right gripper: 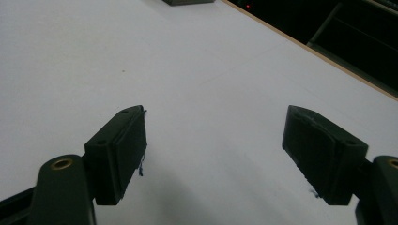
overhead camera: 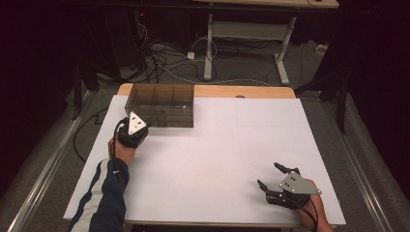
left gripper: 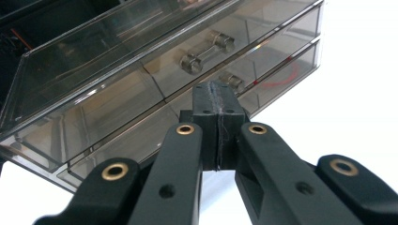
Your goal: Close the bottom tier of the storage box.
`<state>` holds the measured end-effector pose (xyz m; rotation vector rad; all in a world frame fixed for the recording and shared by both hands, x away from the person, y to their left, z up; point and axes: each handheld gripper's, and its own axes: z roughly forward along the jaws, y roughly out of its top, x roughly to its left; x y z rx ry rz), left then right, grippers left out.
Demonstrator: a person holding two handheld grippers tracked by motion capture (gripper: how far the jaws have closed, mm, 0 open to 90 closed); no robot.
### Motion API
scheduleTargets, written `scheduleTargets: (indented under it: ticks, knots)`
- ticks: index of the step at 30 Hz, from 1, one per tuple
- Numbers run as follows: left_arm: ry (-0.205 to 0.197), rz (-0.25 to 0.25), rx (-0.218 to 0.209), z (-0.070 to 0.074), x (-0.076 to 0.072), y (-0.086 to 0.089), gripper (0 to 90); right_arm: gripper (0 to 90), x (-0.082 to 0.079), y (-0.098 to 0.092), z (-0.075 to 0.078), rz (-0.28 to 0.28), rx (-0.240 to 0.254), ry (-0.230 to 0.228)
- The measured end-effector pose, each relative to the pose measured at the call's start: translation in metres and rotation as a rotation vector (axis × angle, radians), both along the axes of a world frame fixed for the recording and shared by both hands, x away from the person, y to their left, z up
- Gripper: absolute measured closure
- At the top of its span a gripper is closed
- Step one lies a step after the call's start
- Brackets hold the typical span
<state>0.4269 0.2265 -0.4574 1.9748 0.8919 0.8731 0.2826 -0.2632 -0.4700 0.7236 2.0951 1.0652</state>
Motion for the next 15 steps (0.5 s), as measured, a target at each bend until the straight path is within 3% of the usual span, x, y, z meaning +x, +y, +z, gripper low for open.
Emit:
scheduleTargets:
  ticks: [10, 15]
  knots:
    - [-0.035, -0.034, 0.006, 0.0025, -0.0012, -0.0031, 76.9, 22.7, 0.0003, -0.0009, -0.0001, 0.001, 0.003, 0.002]
    - [-0.060, -0.036, 0.002, 0.0047, -0.0028, -0.0053, 63.2, 22.7, -0.0012, 0.0004, 0.0005, 0.011, 0.004, -0.001]
